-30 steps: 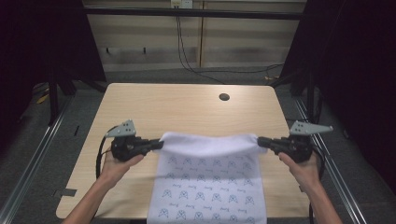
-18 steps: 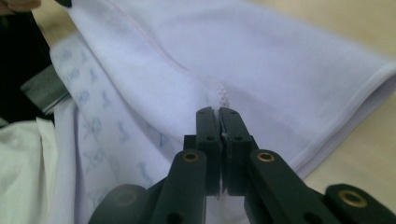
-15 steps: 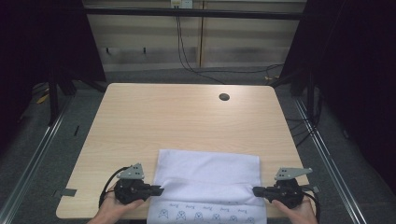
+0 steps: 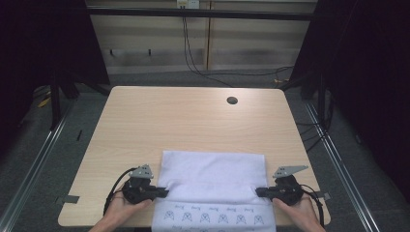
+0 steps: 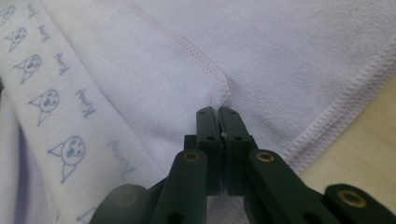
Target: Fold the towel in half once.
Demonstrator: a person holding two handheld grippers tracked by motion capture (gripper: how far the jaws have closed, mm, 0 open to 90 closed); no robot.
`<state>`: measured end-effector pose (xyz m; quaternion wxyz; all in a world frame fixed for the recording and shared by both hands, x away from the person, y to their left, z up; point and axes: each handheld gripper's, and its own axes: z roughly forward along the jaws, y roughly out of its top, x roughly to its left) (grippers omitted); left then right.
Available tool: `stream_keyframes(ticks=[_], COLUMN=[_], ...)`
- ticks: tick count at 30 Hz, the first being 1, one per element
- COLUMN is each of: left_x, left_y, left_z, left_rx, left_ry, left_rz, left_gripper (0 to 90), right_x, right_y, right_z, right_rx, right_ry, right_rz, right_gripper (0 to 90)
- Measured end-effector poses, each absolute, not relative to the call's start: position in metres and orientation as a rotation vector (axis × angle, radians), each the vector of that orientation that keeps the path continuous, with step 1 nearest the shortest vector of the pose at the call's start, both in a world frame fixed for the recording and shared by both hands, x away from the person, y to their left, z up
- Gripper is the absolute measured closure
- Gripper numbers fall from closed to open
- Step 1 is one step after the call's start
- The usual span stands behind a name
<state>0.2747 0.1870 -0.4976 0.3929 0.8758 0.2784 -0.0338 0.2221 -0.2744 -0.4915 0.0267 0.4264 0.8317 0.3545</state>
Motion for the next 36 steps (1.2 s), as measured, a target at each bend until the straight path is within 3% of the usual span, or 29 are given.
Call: stream_keyframes(ticks=[9,17,26,36], left_x=[0.32,0.378,0.43,0.467], left_y=[0.185,0.186,0.179,0.17], left_z=[-0.498,-0.501,-0.502,-0.502], left_rx=[2.222,2.162,2.177,2.166], left_ry=[0.738,0.885,0.903,0.959], left_rz=[0.072,0.11,0.236,0.26], left_gripper=[87.1,87.0,87.0,86.9], right_x=[0.276,0.336,0.398,0.435], right_y=[-0.265,-0.254,-0.253,-0.253], right_z=[-0.492,-0.493,-0.495,-0.494], right_rx=[1.262,1.316,1.382,1.515], right_ry=[2.525,2.476,2.411,2.318], right_rz=[1.02,0.992,0.981,0.893], right_gripper=[88.5,88.5,88.5,88.4])
